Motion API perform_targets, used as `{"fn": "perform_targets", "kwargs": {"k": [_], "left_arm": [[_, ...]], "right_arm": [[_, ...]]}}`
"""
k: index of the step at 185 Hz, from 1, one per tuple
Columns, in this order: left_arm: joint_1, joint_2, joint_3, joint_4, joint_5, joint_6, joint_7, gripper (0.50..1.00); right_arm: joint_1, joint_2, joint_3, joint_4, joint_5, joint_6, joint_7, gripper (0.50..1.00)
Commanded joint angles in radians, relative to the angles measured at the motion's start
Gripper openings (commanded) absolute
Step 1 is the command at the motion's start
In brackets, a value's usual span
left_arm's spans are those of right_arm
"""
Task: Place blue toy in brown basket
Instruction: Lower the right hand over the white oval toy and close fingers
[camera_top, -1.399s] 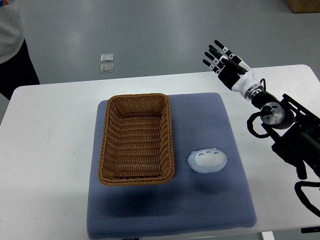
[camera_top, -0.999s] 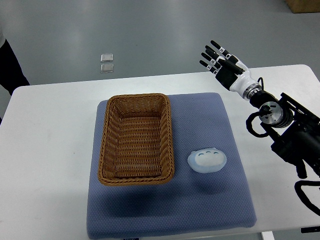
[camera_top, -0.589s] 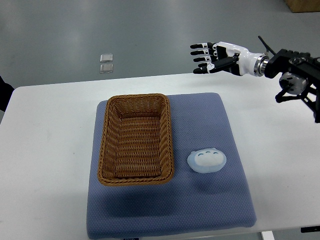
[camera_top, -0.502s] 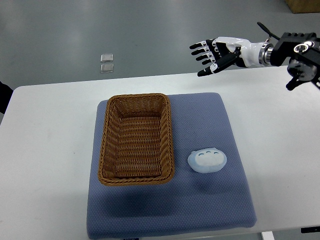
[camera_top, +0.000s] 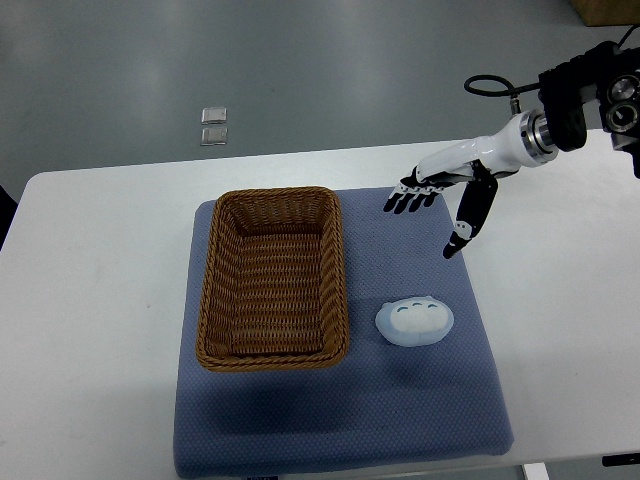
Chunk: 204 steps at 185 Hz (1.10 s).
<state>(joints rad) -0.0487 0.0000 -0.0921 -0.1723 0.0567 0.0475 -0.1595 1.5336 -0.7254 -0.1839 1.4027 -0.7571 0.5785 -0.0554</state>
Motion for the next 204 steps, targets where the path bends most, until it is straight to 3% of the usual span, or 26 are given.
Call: {"fn": "perform_targets", "kwargs": {"k": [1, 169, 204], "left_arm": [[-0.003, 0.000, 0.000, -0.001, 0.000, 0.000, 0.000, 1.000], [-0.005, 0.000, 0.005, 0.004, 0.000, 0.002, 0.000, 1.000], [-0.005, 0.000, 0.005, 0.004, 0.000, 0.002, 0.000, 1.000]], "right_arm": [[0.002, -0.031, -0.008, 0.048, 0.018, 0.000, -0.001, 0.907], [-0.299, 0.006, 0.029, 0.044, 0.007, -0.197, 0.026, 0.907], [-0.343, 0.011, 0.053, 0.039, 0.007, -0.204, 0.035, 0.905]]}}
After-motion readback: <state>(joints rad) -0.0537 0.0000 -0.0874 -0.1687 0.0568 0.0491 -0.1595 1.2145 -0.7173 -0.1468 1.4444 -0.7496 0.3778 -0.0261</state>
